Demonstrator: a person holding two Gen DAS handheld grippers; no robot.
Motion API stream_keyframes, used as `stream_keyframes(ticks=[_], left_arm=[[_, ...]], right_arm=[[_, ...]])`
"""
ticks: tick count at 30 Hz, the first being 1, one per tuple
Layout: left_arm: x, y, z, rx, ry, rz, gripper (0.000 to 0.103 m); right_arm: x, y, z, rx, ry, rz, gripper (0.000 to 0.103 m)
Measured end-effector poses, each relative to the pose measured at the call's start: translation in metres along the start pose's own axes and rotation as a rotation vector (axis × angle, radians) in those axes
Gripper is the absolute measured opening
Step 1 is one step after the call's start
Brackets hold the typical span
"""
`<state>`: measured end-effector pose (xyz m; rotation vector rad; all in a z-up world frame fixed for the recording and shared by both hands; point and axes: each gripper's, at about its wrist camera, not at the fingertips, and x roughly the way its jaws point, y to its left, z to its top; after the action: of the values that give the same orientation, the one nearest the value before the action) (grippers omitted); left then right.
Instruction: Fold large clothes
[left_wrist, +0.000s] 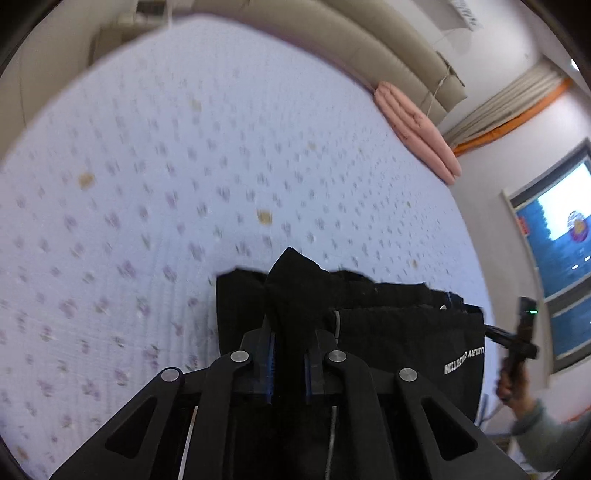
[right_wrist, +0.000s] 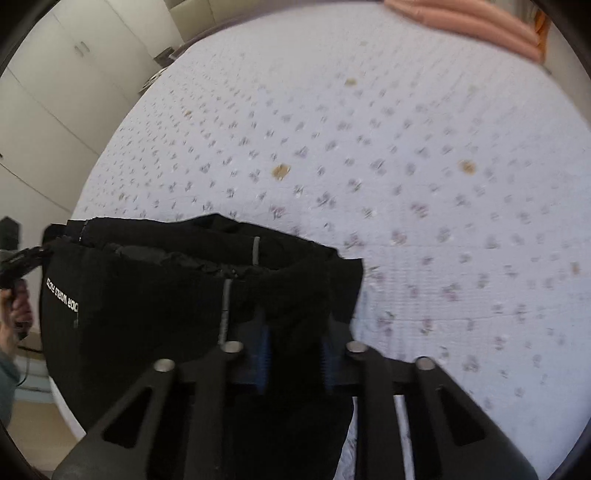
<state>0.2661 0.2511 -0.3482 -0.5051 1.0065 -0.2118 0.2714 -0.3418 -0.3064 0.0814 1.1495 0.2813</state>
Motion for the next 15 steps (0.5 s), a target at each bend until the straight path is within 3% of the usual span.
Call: stream_keyframes(ticks=[2, 5, 8, 12, 13, 15], left_arm=[[-0.027, -0.009, 0.008, -0.007, -0.083, 0.001, 0.010], [-0.063, -0.024, 0.027, -0.008, -0.193, -0.030, 0.010], [-0.068, -0.035, 0.049, 0.031, -0.254, 0.044, 0.011], [-0.010, -0.017, 0.059, 0.018, -0.138, 0.190, 0.011], [0.019, -0.011, 0.056, 0.037, -0.082, 0.256, 0.011], [0.057, -0.002, 0.046, 0.068, -0.005, 0.311, 0.012]], right_arm=[[-0.037, 0.009, 0.007, -0.027, -0.086, -0.087, 0.019], [-0.077, 0.025, 0.033, -0.079, -0.202, -0.131, 0.018], [-0.081, 0.036, 0.068, -0.097, -0.259, -0.148, 0.018], [-0.006, 0.034, 0.092, -0.073, -0.128, -0.211, 0.018], [0.028, 0.031, 0.089, -0.073, -0.047, -0.242, 0.018], [0.074, 0.024, 0.077, -0.062, 0.057, -0.260, 0.018]])
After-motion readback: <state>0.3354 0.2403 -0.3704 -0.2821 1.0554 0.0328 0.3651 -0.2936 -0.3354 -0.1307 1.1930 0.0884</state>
